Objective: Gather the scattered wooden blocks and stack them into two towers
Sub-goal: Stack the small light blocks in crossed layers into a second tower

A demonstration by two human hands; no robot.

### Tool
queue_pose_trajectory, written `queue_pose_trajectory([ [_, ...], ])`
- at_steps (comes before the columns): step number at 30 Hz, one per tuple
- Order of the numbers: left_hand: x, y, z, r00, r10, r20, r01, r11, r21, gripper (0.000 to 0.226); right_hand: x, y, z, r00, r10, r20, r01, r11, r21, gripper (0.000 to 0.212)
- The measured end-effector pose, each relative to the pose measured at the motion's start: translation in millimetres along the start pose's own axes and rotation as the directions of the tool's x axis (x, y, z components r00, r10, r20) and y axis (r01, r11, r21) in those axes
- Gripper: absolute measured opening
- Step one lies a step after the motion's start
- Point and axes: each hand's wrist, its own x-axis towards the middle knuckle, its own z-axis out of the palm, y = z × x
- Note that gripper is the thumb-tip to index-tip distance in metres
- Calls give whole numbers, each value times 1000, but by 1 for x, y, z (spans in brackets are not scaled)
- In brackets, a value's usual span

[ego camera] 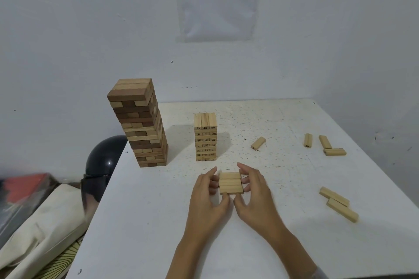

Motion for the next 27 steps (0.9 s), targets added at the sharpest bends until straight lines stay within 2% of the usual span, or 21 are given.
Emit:
queue_pose_trajectory([
  [27,1,0,-2,1000,16,-10,-16,1000,-16,52,0,-1,-1,1000,-11,-26,12,1000,16,66],
])
